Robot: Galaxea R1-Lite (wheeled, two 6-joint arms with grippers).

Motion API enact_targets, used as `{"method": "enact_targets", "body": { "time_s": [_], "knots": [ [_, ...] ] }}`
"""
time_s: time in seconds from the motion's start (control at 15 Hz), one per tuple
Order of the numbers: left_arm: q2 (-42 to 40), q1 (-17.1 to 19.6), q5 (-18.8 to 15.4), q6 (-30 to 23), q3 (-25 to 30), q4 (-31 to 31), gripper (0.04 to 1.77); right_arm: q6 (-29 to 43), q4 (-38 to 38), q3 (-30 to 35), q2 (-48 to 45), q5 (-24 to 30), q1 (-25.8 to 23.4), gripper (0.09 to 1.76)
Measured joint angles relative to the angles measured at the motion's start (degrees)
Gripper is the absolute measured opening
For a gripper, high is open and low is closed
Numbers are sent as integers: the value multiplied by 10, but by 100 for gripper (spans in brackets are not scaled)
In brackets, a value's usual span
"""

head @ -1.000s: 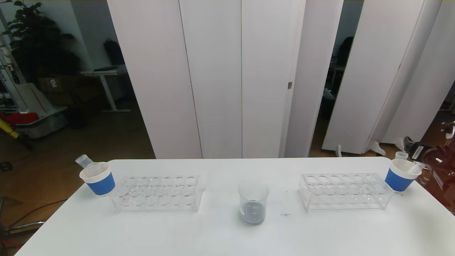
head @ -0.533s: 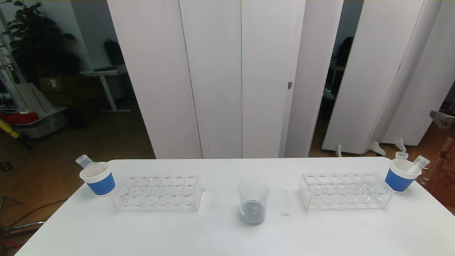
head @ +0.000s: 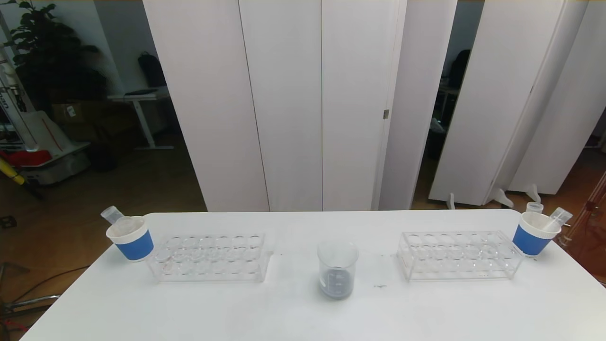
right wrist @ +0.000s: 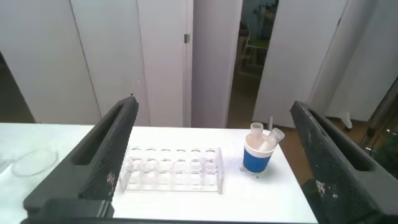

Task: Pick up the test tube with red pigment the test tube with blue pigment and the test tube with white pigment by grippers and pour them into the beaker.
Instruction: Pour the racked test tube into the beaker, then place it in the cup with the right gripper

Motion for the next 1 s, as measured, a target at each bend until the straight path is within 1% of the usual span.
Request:
{"method": "enact_targets", "body": {
  "time_s": [0.13, 0.2, 0.33, 0.53, 0.67, 0.87, 1.0],
  "knots": [
    [0, 0, 0, 0, 0, 0, 175, -4, 80, 32, -97, -25, 40, 175],
    [0, 0, 0, 0, 0, 0, 175, -4, 100, 61, -135, -44, 58, 175],
    [0, 0, 0, 0, 0, 0, 175, -1, 114, 127, -197, -73, 77, 175],
    [0, 0, 0, 0, 0, 0, 175, 1, 118, 224, -274, -82, 81, 175],
    [0, 0, 0, 0, 0, 0, 175, 1, 119, 271, -312, -82, 81, 175],
    [0, 0, 0, 0, 0, 0, 175, 1, 117, 315, -347, -78, 80, 175],
    [0, 0, 0, 0, 0, 0, 175, 0, 115, 324, -355, -76, 80, 175]
  ]
}}
